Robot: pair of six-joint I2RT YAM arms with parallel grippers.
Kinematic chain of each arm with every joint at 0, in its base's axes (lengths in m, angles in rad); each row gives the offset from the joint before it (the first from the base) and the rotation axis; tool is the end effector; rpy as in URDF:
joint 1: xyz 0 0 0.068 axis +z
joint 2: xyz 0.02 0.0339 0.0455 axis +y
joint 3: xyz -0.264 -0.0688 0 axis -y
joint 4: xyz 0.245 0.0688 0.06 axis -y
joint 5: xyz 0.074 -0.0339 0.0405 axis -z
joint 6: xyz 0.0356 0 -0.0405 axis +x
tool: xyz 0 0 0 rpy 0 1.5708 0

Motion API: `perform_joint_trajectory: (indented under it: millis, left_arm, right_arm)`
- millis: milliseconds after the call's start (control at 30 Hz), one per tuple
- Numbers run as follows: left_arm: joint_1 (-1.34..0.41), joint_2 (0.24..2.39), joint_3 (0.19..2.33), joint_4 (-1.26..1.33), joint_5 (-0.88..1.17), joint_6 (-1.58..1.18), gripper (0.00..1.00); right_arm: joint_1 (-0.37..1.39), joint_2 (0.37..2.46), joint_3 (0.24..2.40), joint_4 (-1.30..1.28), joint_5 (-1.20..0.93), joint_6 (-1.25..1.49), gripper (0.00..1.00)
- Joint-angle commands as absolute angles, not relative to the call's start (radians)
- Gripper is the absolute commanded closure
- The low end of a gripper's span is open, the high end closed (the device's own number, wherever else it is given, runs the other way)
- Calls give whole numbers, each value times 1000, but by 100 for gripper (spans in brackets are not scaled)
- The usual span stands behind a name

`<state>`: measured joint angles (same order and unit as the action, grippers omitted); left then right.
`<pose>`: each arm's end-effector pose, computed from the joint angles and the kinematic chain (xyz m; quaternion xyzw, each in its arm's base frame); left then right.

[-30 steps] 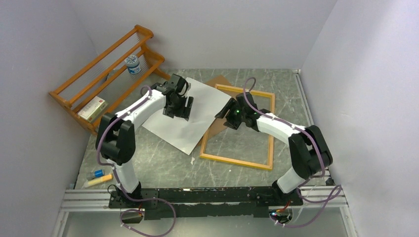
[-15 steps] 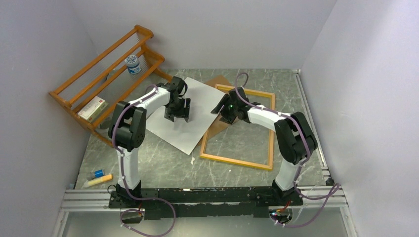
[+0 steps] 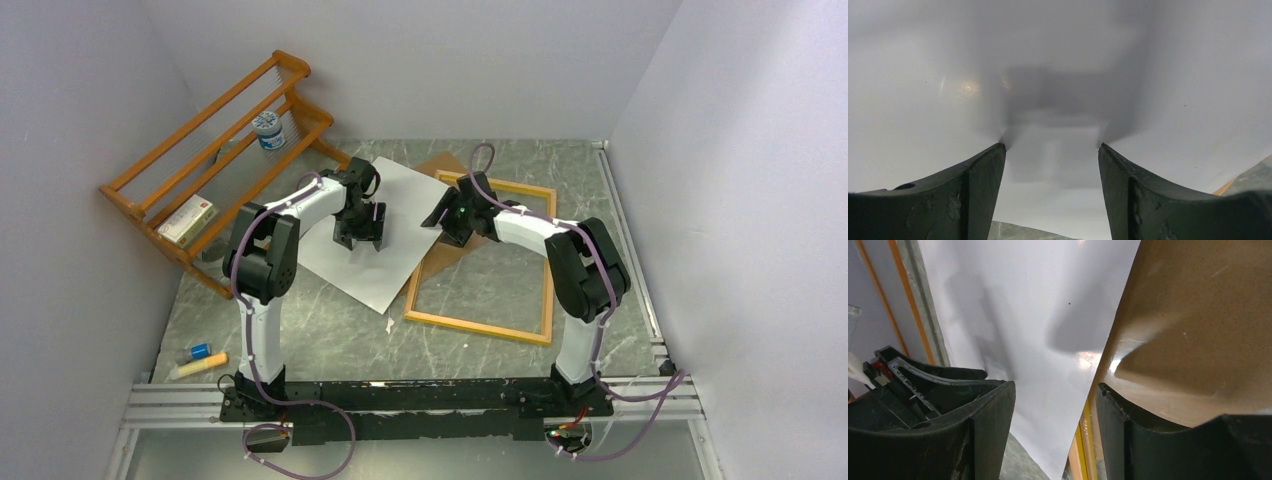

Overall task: Put the photo into the frame
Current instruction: Pick up the photo at the center of the board.

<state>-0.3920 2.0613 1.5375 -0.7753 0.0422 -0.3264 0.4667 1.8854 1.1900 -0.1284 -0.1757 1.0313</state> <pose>0.3838 -0.1603 0.1702 0.0353 0.9899 -0.0672 0.1194 0.3565 0.1866 0.1736 0.2276 0.8997 0.3073 0.2106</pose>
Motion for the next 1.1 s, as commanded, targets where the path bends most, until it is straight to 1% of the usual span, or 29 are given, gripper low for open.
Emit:
perform_joint_trajectory:
  millis: [0, 167, 300, 467, 633, 800, 1067]
  left_arm:
    - [-394, 2112, 1536, -804, 85, -322, 27]
    - [-394, 2118, 1533, -805, 92, -323, 27]
    - [-394, 2118, 1534, -807, 94, -321, 28]
    - [-394, 2118, 1531, -810, 87, -319, 28]
    - [-394, 2114, 1520, -802, 100, -319, 28]
    - [-394, 2112, 1519, -794, 110, -319, 29]
    - [-394, 2112, 1524, -792, 117, -319, 31]
  right_arm:
    - [469, 1903, 1239, -144, -192, 1025, 37]
    - [470, 1911, 1244, -138, -199, 1025, 37]
    - [469, 1920, 1235, -81, -235, 1026, 38]
    - [468, 1973, 1282, -69, -279, 1023, 39]
    - [468, 1935, 1233, 40, -301, 1026, 41]
    - [468, 1893, 1172, 166, -329, 1044, 49]
    - [471, 1910, 1155, 225, -347, 1045, 65]
